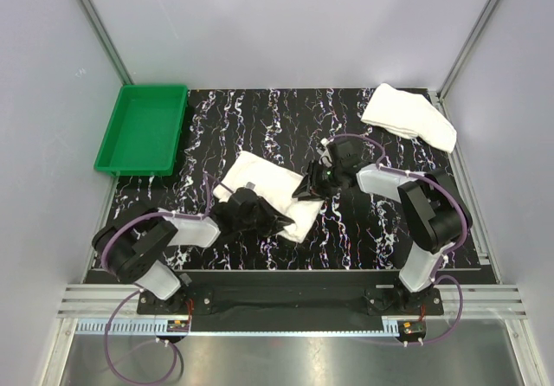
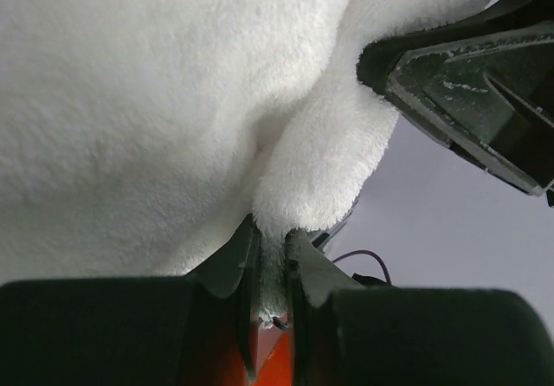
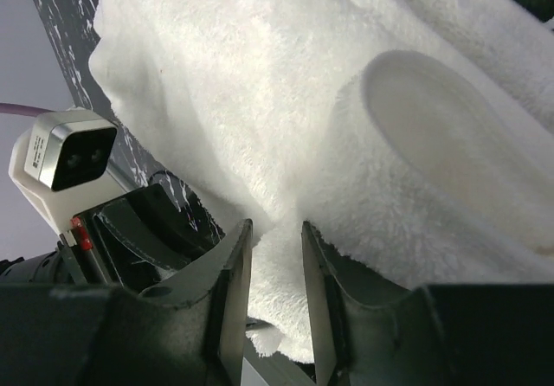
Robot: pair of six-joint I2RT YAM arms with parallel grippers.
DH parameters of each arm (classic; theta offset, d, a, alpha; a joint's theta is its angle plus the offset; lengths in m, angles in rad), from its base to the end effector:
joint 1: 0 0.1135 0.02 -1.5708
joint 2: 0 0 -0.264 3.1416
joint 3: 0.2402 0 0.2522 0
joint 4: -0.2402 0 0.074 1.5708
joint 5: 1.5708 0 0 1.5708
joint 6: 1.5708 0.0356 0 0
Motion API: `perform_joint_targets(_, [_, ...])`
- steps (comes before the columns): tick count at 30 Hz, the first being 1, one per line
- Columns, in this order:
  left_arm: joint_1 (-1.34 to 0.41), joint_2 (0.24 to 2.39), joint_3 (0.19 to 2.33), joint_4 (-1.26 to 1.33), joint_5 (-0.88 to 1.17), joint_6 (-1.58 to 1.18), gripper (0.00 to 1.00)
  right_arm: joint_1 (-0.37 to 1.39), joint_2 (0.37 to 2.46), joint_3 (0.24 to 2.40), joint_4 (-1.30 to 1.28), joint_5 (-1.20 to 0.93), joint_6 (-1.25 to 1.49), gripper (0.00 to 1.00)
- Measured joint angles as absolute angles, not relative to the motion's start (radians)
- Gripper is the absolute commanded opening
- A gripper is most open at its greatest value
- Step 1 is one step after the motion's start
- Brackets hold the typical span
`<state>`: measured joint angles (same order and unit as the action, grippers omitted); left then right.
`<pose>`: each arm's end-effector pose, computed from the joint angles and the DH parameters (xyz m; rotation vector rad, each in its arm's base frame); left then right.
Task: Roll the towels
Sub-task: Roll the towel
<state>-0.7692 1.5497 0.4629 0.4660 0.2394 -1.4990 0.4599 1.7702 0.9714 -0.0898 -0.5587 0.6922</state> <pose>0.1880 -0.1938 0.1254 -0.7825 2.5019 -1.3524 0.3069 0.1731 0.1577 0.0389 2.6481 1.1433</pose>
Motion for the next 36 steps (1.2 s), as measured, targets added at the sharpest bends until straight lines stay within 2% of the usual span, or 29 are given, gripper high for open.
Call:
perform_joint_targets(6, [-0.771,1.516,0.455,0.410,0.231,-1.458,0.14,0.460,1.794,1.010,-0.118,-0.535,0.669,0.36])
perform_joint_targets(8, [-0.776,1.503,0.440,0.406,0.226,-1.447,0.23,0.460,1.807,1.014,-0.123,-0.535,0.664,0.36])
perform_joint_targets(10, [-0.785,1.471,0.426,0.376,0.211,-1.424,0.37,0.461,1.818,1.015,-0.126,-0.535,0.662,0.36])
perform_joint_targets(11, [-0.791,1.445,0.425,0.332,0.197,-1.407,0.51,0.461,1.821,1.015,-0.126,-0.535,0.661,0.36])
perform_joint_targets(13, [-0.815,1.377,0.432,0.218,0.145,-1.354,0.63,0.460,1.823,1.015,-0.125,-0.535,0.659,0.36])
perform_joint_targets(14, [-0.831,1.335,0.446,0.139,0.110,-1.323,0.75,0.460,1.823,1.015,-0.125,-0.535,0.659,0.36])
perform_joint_targets(16, [-0.860,1.261,0.488,-0.003,0.036,-1.256,0.83,0.461,1.823,1.015,-0.125,-0.533,0.656,0.36])
perform_joint_targets(17, [-0.870,1.236,0.511,-0.053,0.010,-1.232,0.97,0.460,1.823,1.015,-0.124,-0.532,0.655,0.36])
perform_joint_targets(20, [-0.915,1.159,0.592,-0.179,-0.099,-1.102,0.99,0.460,1.823,1.015,-0.122,-0.532,0.652,0.36])
perform_joint_targets(25, [-0.994,1.123,0.711,-0.235,-0.208,-0.874,0.99,0.460,1.823,1.006,-0.106,-0.532,0.651,0.36])
perform_joint_targets(36, [-1.263,1.477,0.992,-0.281,-0.442,-0.440,0.99,0.460,1.829,1.005,-0.100,-0.534,0.643,0.36])
